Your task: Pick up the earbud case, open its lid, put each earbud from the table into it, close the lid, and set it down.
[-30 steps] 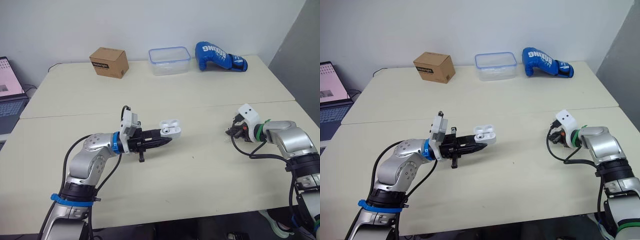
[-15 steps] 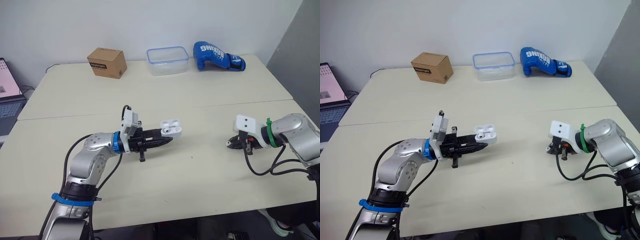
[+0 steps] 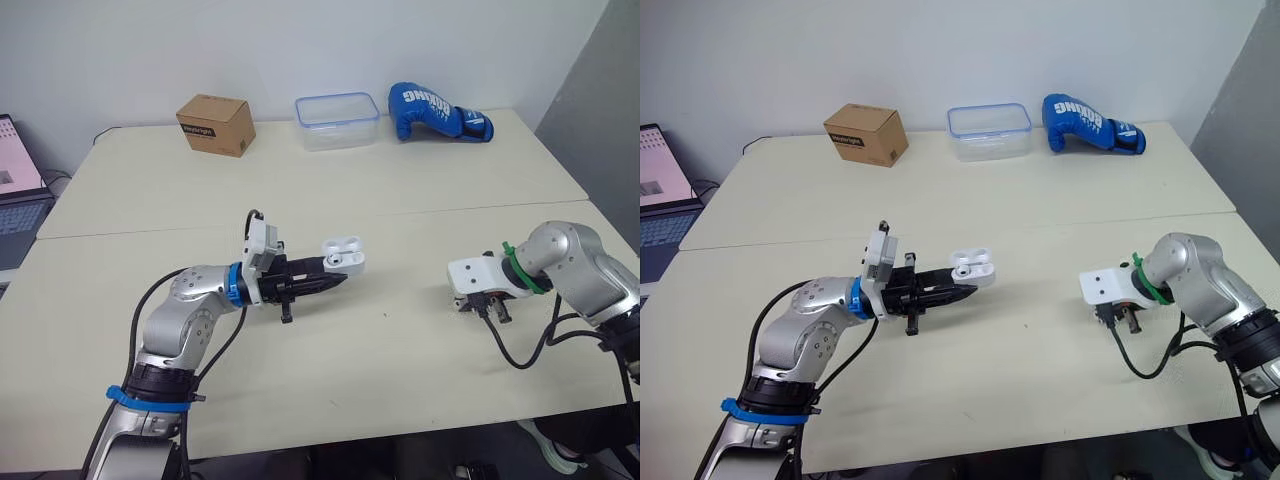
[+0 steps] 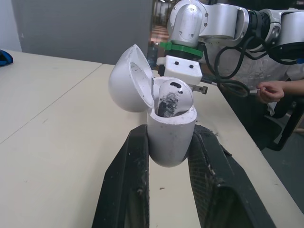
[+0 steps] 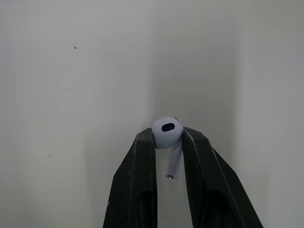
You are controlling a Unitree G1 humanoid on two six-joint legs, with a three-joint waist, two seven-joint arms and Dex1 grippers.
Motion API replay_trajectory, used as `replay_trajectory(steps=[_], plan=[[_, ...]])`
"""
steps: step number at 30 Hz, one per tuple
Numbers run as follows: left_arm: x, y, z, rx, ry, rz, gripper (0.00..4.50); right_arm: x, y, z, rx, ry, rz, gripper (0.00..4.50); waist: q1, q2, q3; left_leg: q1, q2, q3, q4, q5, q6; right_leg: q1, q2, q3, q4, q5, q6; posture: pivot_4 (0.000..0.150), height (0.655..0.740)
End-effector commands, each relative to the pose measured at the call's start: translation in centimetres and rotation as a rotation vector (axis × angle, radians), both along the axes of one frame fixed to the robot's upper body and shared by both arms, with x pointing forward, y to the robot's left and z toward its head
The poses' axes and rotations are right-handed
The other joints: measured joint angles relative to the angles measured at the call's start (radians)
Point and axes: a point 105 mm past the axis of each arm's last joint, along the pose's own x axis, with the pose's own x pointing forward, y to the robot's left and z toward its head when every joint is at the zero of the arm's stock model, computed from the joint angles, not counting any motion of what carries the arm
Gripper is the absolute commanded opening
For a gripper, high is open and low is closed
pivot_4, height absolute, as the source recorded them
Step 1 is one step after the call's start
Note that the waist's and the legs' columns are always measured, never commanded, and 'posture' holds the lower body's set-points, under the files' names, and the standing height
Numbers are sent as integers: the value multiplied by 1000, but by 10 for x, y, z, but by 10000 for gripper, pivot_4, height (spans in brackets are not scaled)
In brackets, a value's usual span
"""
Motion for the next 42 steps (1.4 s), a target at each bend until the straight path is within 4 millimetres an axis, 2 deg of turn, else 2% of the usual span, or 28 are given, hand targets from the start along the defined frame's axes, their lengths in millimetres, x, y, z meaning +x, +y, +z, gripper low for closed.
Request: replay_trajectory(steps=[1,8,16,25,42], plan=[[-4,0,11,-15,-59,-2,7391,2,-2,1,-28,-17,21,3990,1,0,0,0,0,0,0,0,0,0,0,0,0,0,0,1500,7307],[-4,1,11,-14,-59,1,7391,1,-4,-5,-44,-18,54,3990,1,0,0,0,0,0,0,0,0,1,0,0,0,0,0,1500,7307],[-4,0,11,-13,-60,-1,7391,1,-6,-4,-76,-27,49,32173,4,0,0,0,0,0,0,0,0,1,0,0,0,0,0,1500,7307],[-3,0,11,-15,-64,-2,7391,-9,3,8,-157,-43,125,32173,3,0,0,0,0,0,0,0,0,1,0,0,0,0,0,1500,7307],[-3,-1,10,-19,-66,3,7391,3,4,2,-312,-117,253,32173,2,-1,0,1,0,0,1,0,0,1,0,0,1,0,0,1500,7307]])
